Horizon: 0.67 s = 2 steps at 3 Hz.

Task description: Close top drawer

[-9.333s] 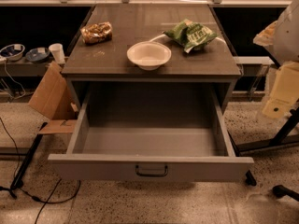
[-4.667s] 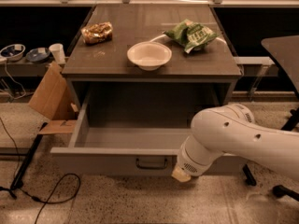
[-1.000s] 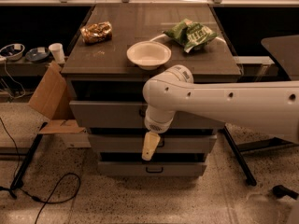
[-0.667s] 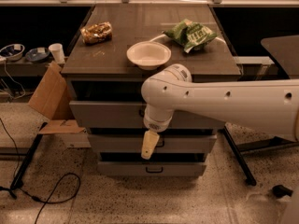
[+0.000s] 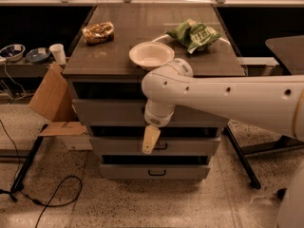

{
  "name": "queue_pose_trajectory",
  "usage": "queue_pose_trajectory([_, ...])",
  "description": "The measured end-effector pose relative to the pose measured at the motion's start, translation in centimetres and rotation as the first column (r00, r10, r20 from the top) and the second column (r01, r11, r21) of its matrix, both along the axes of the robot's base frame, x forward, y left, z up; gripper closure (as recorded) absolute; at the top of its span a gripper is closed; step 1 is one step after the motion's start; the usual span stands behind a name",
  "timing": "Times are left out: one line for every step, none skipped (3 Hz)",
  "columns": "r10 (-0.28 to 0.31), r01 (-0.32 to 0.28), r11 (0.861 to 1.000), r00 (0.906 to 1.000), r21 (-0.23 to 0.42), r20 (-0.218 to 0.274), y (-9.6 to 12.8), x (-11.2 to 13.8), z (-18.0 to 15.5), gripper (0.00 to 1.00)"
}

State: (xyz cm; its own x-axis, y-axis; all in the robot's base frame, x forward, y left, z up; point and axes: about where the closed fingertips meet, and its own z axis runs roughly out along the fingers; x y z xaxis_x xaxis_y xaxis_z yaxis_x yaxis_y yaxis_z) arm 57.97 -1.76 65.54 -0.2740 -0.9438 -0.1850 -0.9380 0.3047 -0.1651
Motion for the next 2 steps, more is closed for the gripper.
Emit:
queue_pose_trajectory([-0.015,0.014,1.000,0.9998,0.004,0.013,-0.8,0.0,0.8,0.00])
queue_pose_trajectory([-0.056,0.056,0.998,0.9978,-0.003,0.035,-4.6,-1.5,4.1,0.00])
